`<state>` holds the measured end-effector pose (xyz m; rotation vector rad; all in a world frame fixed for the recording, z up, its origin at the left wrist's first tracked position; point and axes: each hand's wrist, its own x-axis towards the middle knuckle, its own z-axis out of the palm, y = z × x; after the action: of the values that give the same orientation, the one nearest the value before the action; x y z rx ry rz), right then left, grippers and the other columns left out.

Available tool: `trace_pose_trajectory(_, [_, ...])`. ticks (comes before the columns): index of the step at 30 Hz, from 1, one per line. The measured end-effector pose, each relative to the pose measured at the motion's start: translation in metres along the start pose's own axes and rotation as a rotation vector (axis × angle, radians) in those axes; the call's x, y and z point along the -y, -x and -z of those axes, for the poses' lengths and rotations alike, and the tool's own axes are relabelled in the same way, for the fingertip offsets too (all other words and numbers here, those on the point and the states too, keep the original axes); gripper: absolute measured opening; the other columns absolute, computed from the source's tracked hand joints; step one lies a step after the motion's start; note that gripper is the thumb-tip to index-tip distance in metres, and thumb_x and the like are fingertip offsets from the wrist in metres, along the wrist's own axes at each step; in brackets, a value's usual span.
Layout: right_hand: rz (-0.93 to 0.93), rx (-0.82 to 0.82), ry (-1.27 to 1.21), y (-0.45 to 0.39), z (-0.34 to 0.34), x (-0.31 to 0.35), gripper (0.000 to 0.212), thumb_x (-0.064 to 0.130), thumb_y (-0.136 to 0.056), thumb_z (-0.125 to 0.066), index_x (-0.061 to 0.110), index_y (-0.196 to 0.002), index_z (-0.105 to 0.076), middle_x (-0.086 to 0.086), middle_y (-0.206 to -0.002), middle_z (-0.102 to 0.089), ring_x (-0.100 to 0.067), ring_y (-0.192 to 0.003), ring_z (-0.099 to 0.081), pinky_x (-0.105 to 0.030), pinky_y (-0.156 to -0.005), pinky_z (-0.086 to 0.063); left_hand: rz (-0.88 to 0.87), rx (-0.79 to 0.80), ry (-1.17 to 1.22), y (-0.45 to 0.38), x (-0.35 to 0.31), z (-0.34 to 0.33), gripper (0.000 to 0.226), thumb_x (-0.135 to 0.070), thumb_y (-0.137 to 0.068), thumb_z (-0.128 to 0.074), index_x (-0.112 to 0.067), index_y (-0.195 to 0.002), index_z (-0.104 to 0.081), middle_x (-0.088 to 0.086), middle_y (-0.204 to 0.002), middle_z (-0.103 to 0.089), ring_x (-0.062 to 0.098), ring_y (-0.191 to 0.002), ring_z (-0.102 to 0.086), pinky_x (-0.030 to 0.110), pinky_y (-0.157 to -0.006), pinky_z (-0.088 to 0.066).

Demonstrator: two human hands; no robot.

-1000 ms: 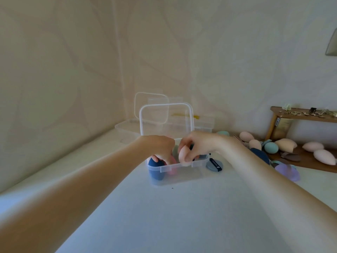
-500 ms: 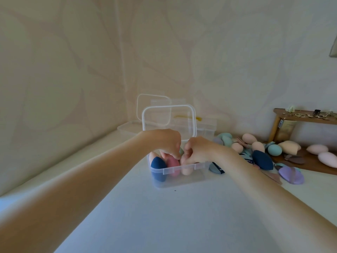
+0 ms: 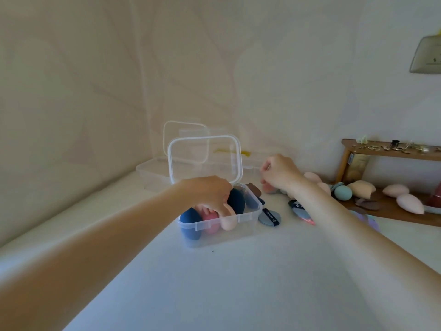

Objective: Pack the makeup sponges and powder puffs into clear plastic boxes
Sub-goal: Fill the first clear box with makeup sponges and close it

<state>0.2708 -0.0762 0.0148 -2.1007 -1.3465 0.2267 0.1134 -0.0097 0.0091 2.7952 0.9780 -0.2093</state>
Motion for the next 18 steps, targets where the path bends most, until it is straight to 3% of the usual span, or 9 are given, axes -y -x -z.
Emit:
trace_pose_trajectory(3, [0.027, 0.188, 0.206, 0.0, -0.019, -0.015, 0.018, 0.004, -0.089, -0.048, 0.004, -0.098, -0.064, -0.011, -0.096, -0.061, -0.021, -0.083, -0.053, -0.023, -0.063, -0.041, -0.008, -0.019, -0.032, -0.002, -0.003, -0.003, 0.034, -0.035, -0.084, -0.065, -0.007, -0.103, -0.06, 0.009, -0.099, -0.069, 0.01, -0.058, -0.056, 0.028, -0.082, -0.055])
trace_pose_trajectory(5, [0.045, 0.253, 0.242, 0.0, -0.034, -0.023, 0.011, 0.013, -0.091, -0.051, 0.013, -0.086, -0.06, -0.004, -0.094, -0.059, -0.021, -0.087, -0.052, -0.026, -0.073, -0.044, -0.005, -0.028, -0.039, -0.003, -0.004, -0.004, 0.035, -0.035, -0.085, -0.064, -0.005, -0.103, -0.062, 0.007, -0.094, -0.066, 0.011, -0.06, -0.055, 0.027, -0.083, -0.054])
trace_pose_trajectory(6, [0.048, 0.258, 0.264, -0.002, -0.039, -0.027, 0.019, 0.016, -0.092, -0.049, 0.021, -0.074, -0.052, 0.0, -0.085, -0.055, -0.019, -0.081, -0.05, -0.025, -0.069, -0.042, -0.007, -0.032, -0.049, -0.003, -0.004, -0.004, 0.035, -0.035, -0.086, -0.063, -0.005, -0.103, -0.062, 0.006, -0.091, -0.065, 0.012, -0.063, -0.055, 0.027, -0.082, -0.053])
trace_pose_trajectory(8, [0.047, 0.228, 0.263, -0.006, -0.05, -0.035, 0.027, 0.019, -0.091, -0.046, 0.026, -0.066, -0.039, 0.005, -0.073, -0.047, -0.014, -0.069, -0.044, -0.024, -0.062, -0.037, -0.019, -0.045, -0.081, -0.003, -0.003, -0.006, 0.032, -0.037, -0.086, -0.063, -0.008, -0.1, -0.059, 0.003, -0.089, -0.061, 0.016, -0.071, -0.055, 0.025, -0.081, -0.05])
trace_pose_trajectory(11, [0.033, 0.072, 0.175, -0.005, -0.053, -0.038, 0.001, 0.016, -0.088, -0.053, 0.016, -0.087, -0.052, -0.002, -0.091, -0.057, -0.021, -0.083, -0.052, -0.032, -0.073, -0.044, -0.041, -0.064, -0.104, -0.003, -0.002, -0.009, 0.032, -0.038, -0.085, -0.064, -0.012, -0.101, -0.053, 0.004, -0.093, -0.06, 0.02, -0.081, -0.057, 0.028, -0.085, -0.051])
trace_pose_trajectory(13, [0.032, -0.046, 0.075, -0.004, -0.046, -0.035, 0.011, 0.011, -0.085, -0.058, 0.013, -0.096, -0.06, -0.006, -0.099, -0.063, -0.02, -0.086, -0.053, -0.029, -0.071, -0.042, -0.053, -0.073, -0.091, -0.002, 0.0, -0.009, 0.034, -0.037, -0.084, -0.065, -0.015, -0.104, -0.049, 0.004, -0.096, -0.059, 0.021, -0.083, -0.056, 0.029, -0.085, -0.051])
trace_pose_trajectory(15, [0.055, -0.121, -0.061, -0.005, -0.029, -0.026, 0.019, 0.006, -0.084, -0.059, 0.011, -0.102, -0.065, -0.006, -0.101, -0.065, -0.017, -0.088, -0.052, -0.025, -0.073, -0.038, -0.069, -0.078, -0.079, -0.003, 0.003, -0.009, 0.038, -0.036, -0.084, -0.066, -0.015, -0.109, -0.047, 0.004, -0.099, -0.058, 0.018, -0.079, -0.054, 0.023, -0.073, -0.048])
trace_pose_trajectory(18, [0.077, -0.09, -0.235, -0.005, -0.003, -0.008, 0.029, 0.008, -0.084, -0.063, 0.01, -0.113, -0.063, -0.006, -0.107, -0.062, -0.016, -0.091, -0.052, -0.022, -0.071, -0.04, -0.087, -0.077, -0.042, -0.006, 0.003, -0.009, 0.038, -0.034, -0.084, -0.066, -0.017, -0.111, -0.047, 0.003, -0.097, -0.058, 0.011, -0.066, -0.05, 0.015, -0.056, -0.039])
